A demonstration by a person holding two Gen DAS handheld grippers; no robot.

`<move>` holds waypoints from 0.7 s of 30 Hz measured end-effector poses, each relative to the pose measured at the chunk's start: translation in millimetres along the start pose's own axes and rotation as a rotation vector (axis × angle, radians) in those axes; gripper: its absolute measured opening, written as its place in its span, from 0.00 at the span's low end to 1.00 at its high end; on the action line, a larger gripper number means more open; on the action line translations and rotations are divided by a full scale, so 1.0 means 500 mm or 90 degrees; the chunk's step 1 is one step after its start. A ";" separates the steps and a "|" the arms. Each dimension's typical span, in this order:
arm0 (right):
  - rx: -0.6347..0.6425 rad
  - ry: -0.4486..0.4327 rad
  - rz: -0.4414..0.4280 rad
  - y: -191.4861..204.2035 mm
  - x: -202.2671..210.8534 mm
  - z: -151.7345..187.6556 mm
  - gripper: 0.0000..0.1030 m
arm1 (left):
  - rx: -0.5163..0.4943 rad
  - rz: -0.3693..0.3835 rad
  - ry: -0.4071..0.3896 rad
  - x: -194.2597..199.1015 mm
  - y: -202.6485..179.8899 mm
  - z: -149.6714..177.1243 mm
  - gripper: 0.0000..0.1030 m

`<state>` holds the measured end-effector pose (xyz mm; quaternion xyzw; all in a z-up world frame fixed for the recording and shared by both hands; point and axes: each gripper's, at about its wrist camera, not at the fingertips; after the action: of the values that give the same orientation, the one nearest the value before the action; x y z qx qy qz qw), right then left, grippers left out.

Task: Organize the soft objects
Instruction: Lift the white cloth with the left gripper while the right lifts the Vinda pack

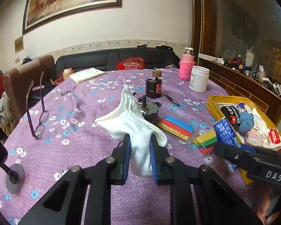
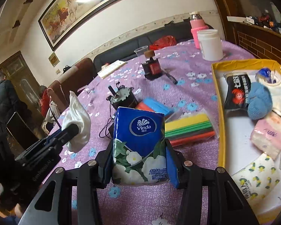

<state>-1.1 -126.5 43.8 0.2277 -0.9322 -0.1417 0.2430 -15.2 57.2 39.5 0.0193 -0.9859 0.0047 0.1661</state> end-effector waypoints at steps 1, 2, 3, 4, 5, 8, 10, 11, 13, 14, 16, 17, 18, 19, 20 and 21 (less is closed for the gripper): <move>0.003 -0.003 -0.001 0.003 0.004 -0.001 0.51 | -0.004 -0.002 -0.002 0.001 -0.003 0.000 0.18; 0.005 -0.004 -0.001 0.004 0.007 -0.001 0.51 | -0.008 -0.002 -0.003 0.002 -0.006 0.001 0.18; 0.006 -0.006 -0.002 0.005 0.008 -0.002 0.51 | -0.013 -0.003 -0.004 0.003 -0.010 0.001 0.18; 0.006 -0.007 -0.003 0.007 0.011 -0.002 0.51 | -0.015 -0.003 -0.004 0.003 -0.014 0.001 0.18; 0.008 -0.007 -0.005 0.008 0.013 -0.002 0.51 | -0.018 -0.004 -0.005 0.003 -0.015 0.002 0.18; 0.009 -0.010 -0.005 0.009 0.018 -0.004 0.51 | -0.026 -0.007 -0.009 0.005 -0.021 0.002 0.18; 0.007 -0.010 -0.007 0.009 0.021 -0.004 0.51 | -0.032 -0.010 -0.014 0.008 -0.025 0.002 0.18; 0.006 -0.011 -0.007 0.008 0.023 -0.004 0.51 | -0.035 -0.011 -0.015 0.009 -0.027 0.001 0.18; 0.005 -0.012 -0.007 0.008 0.025 -0.003 0.51 | -0.041 -0.012 -0.019 0.012 -0.032 0.002 0.18; 0.005 -0.012 -0.007 0.008 0.025 -0.004 0.51 | -0.043 -0.012 -0.020 0.013 -0.034 0.002 0.18; 0.005 -0.012 -0.008 0.008 0.027 -0.004 0.51 | -0.046 -0.012 -0.022 0.016 -0.038 0.001 0.18; 0.005 -0.013 -0.009 0.009 0.028 -0.004 0.51 | -0.048 -0.011 -0.023 0.016 -0.039 0.002 0.18; 0.006 -0.014 -0.009 0.009 0.028 -0.004 0.51 | -0.050 -0.012 -0.024 0.017 -0.040 0.001 0.18; 0.005 -0.015 -0.008 0.008 0.030 -0.004 0.51 | -0.052 -0.013 -0.025 0.017 -0.042 0.001 0.18; 0.004 -0.016 -0.008 0.007 0.031 -0.004 0.51 | -0.053 -0.013 -0.027 0.018 -0.042 0.001 0.18; 0.003 -0.016 -0.009 0.007 0.032 -0.004 0.51 | -0.054 -0.013 -0.027 0.019 -0.043 0.000 0.18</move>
<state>-13.7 -131.9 53.1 0.2327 -0.9339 -0.1442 0.2298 -23.2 35.3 42.5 0.0223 -0.9883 -0.0391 0.1456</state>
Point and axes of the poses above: each gripper's, at about its wrist camera, not at the fingertips, and x roughly against the way its jaws point, y to its left, z to its underside, and after that the axes turned 13 degrees about -y, right-handed
